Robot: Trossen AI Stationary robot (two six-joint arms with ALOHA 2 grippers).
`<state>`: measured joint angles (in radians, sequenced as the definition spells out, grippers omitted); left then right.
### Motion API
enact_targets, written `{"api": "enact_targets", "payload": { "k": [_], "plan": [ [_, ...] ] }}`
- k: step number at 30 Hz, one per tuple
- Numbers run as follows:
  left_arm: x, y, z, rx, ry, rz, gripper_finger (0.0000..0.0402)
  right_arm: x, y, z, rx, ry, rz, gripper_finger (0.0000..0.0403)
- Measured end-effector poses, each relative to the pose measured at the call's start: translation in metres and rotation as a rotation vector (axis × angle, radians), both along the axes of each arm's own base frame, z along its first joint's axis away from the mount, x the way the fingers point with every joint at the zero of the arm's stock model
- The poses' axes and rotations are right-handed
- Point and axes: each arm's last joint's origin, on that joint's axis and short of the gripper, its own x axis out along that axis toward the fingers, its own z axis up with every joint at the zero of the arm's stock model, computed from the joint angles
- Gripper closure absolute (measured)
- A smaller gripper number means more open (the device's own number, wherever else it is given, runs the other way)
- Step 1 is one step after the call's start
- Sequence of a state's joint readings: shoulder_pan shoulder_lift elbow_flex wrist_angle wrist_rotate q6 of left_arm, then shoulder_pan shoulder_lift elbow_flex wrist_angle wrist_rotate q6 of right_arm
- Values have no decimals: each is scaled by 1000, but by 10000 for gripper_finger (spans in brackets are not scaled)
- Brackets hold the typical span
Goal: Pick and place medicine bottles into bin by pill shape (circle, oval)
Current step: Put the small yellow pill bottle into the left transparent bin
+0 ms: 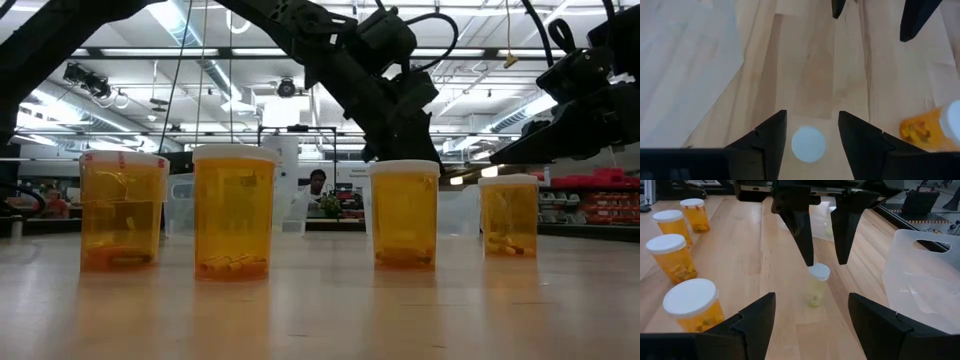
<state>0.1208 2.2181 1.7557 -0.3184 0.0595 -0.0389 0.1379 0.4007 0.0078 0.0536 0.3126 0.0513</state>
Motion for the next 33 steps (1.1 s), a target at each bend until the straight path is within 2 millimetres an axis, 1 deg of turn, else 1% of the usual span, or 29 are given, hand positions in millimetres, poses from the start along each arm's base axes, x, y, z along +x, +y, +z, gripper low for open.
{"api": "enact_targets", "payload": {
  "k": [5,9,16,25,33],
  "plan": [
    [-1,-1,-1,6,13,-8,183,0,0,0,0,0,0,146],
    [0,-1,-4,6,14,-9,181,0,0,0,0,0,0,146],
    [2,-6,-24,8,74,-27,197,0,0,0,0,0,0,146],
    [1,-6,-24,9,82,-29,215,0,0,0,0,-1,0,146],
    [1,-6,-24,9,88,-28,249,0,0,0,0,-1,0,146]
  ]
}}
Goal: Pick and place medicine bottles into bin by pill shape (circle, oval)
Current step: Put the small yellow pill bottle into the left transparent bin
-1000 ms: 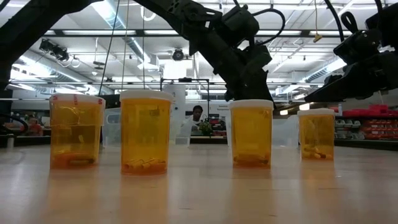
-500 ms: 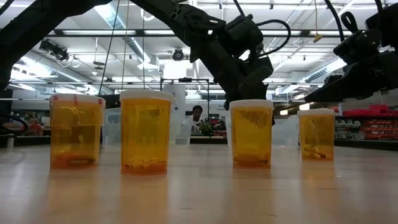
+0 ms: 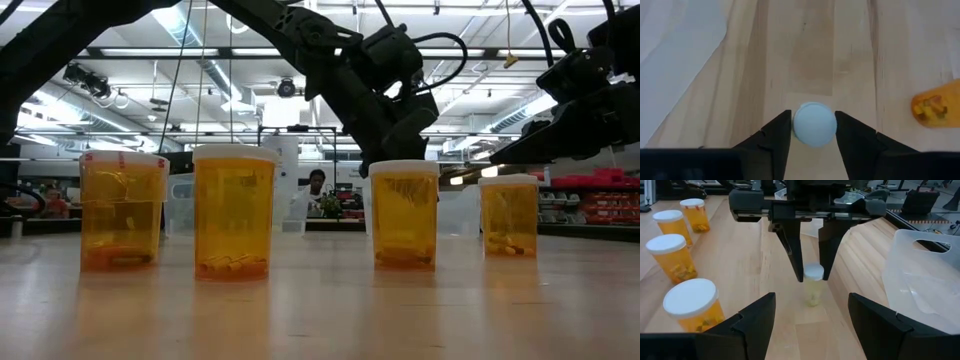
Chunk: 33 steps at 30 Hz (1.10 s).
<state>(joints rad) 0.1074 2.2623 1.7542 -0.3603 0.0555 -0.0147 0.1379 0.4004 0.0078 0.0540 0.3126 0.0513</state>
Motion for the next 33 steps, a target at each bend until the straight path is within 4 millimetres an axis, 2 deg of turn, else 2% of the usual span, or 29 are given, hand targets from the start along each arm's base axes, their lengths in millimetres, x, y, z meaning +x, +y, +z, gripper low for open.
{"api": "enact_targets", "payload": {
  "k": [7,14,24,33],
  "plan": [
    [0,1,1,12,-1,-1,278,0,0,0,0,0,0,146],
    [-1,1,1,13,4,0,267,0,0,0,0,0,0,146],
    [-10,-1,17,16,42,-11,275,0,0,0,0,1,0,146],
    [-24,-16,30,22,144,-37,275,0,0,0,0,1,1,146]
  ]
}}
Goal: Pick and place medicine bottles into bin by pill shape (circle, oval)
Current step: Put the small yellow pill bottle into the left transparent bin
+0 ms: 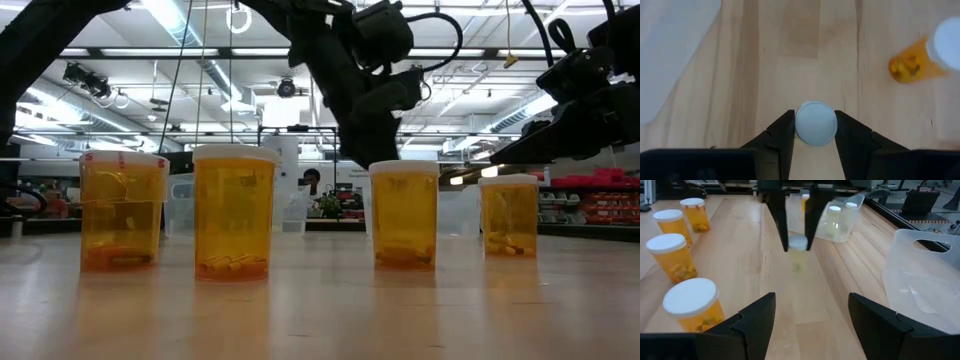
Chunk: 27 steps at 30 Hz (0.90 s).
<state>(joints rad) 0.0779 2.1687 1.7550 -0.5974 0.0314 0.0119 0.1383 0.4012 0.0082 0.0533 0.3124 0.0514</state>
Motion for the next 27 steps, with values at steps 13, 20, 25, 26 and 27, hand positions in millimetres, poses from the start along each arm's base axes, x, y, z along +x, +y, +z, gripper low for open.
{"api": "enact_targets", "payload": {
  "k": [13,20,25,26,27],
  "plan": [
    [-29,-15,13,61,219,62,275,0,0,-1,-2,13,-1,146],
    [-42,-21,32,111,247,100,272,1,0,-2,-3,19,0,146],
    [-55,-24,48,168,269,145,272,1,0,-2,-3,18,0,146],
    [-56,-25,53,176,257,156,273,1,0,-2,-3,18,0,146],
    [-59,-25,56,188,261,165,274,1,0,-2,-3,17,0,146]
  ]
}}
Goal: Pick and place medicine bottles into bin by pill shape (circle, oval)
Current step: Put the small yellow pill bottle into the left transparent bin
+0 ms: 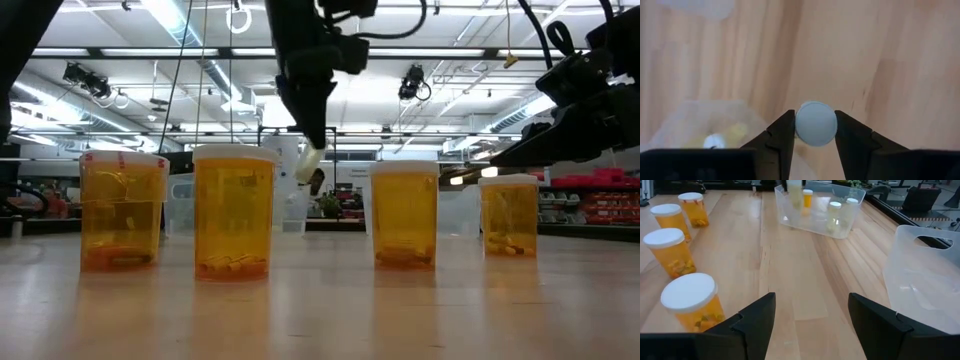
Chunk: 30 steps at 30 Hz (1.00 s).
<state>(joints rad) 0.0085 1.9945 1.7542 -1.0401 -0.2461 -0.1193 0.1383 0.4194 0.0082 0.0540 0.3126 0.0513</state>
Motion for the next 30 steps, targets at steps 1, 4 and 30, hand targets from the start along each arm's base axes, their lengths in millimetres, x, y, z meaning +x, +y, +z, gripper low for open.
{"api": "enact_targets", "payload": {
  "k": [1,4,30],
  "plan": [
    [-2,-1,3,17,4,6,274,0,0,0,0,0,0,146],
    [-9,-1,9,61,20,29,272,0,0,0,0,0,0,146],
    [-39,26,-34,140,234,130,269,0,0,0,0,1,0,146]
  ]
}}
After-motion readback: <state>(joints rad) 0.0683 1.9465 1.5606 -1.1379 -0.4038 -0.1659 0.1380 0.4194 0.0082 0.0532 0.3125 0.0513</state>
